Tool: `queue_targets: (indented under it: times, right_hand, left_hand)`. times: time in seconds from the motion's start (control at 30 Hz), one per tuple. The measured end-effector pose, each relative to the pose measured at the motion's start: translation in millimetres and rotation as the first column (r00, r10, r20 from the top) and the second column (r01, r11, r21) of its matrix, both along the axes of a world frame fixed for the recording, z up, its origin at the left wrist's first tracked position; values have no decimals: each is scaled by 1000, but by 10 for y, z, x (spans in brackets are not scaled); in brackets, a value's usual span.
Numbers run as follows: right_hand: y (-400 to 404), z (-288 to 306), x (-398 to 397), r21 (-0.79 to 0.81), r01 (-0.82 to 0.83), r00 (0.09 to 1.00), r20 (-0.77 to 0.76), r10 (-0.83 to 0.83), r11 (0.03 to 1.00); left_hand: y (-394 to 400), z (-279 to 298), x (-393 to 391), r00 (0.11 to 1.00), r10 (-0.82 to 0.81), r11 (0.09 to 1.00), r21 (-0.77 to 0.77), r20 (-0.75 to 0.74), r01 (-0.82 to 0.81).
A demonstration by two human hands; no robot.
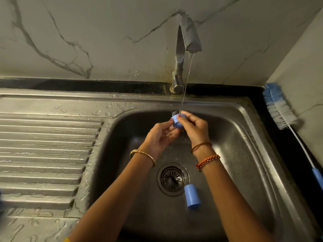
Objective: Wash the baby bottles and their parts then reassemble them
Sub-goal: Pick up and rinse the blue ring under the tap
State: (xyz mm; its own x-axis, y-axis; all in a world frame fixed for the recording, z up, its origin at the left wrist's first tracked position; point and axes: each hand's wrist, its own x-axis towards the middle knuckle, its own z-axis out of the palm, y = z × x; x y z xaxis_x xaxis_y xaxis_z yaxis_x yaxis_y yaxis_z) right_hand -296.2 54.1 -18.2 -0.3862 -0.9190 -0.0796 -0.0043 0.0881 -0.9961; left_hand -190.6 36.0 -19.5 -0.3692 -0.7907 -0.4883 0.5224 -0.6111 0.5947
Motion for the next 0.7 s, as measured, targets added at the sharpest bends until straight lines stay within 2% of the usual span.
queue_targets:
  times: [0.13,0.23,0.3,0.37,0.4,0.43,0.5,0.57,0.63,0.7]
  right_hand:
    - [10,9,14,-93,41,997,-56,-46,995]
    - [36,-4,-6,-178,50,999,20,-47,983]
    - [60,-36,-12,-204,47,993,114,-24,978]
    - [72,-73,3,-186,69,965,263,-18,980]
    - [71,-98,1,-160,90,923,385,-22,983]
    - [70,-121,-7,-129,105,847,530,-21,986]
    - [64,-166,-25,-68,106,646,763,-17,992]
    - [67,-176,-17,-8,54,533,846,-22,998]
    - [50,-135,24,62,1,547,836,-53,998]
    - [9,-53,36,123,-33,585,807,-80,992]
  left_hand:
    - [5,-1,-11,996,2,1000,-21,-88,-4]
    - [-6,-12,-27,990,28,995,-90,-135,-41]
    - [-4,-19,-35,994,35,983,-174,-100,-52]
    - [8,-21,-47,999,45,959,-282,4,-42]
    - [18,-16,-57,995,54,939,-343,82,-22]
    - [26,-14,-70,979,76,913,-409,189,8]
    - [42,-4,-92,891,164,850,-519,422,90]
    - [47,0,-107,776,259,807,-570,575,153]
    - [40,-2,-104,675,325,795,-578,662,184]
    - [35,-2,-77,631,345,810,-560,695,174]
